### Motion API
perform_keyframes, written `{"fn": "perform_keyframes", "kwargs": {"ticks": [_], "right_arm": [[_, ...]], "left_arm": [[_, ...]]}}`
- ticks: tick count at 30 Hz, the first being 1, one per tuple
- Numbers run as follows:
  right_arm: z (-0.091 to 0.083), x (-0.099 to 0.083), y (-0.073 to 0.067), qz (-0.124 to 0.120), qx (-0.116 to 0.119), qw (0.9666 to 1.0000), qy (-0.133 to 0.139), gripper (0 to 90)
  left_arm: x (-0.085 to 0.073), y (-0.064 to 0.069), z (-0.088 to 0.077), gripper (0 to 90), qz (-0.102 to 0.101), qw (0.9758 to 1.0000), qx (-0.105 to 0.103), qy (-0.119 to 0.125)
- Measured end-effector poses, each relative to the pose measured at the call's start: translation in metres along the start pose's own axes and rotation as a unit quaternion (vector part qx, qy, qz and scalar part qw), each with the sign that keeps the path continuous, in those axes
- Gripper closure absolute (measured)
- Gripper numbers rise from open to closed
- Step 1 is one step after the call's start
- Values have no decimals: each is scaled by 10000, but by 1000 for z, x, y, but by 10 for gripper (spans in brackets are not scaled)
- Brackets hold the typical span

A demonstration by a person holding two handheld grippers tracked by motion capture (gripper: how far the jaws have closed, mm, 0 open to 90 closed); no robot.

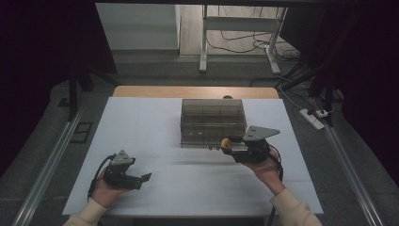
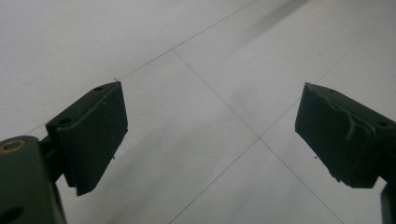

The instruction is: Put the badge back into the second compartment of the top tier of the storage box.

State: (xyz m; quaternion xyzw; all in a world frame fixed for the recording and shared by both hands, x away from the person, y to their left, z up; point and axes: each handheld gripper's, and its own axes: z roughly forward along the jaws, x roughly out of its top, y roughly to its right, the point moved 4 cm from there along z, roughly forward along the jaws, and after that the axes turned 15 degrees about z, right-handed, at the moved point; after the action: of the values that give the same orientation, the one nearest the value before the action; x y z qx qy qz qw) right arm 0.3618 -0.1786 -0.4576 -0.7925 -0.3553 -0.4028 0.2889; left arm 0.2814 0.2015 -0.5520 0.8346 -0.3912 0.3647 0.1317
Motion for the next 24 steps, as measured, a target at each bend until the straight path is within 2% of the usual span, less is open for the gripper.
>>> {"fn": "perform_keyframes", "kwargs": {"ticks": [24], "right_arm": [[7,19,4,-5,-79,9999,67,462]], "left_arm": [[0,0,0,97,21,10000,1,-8]]}}
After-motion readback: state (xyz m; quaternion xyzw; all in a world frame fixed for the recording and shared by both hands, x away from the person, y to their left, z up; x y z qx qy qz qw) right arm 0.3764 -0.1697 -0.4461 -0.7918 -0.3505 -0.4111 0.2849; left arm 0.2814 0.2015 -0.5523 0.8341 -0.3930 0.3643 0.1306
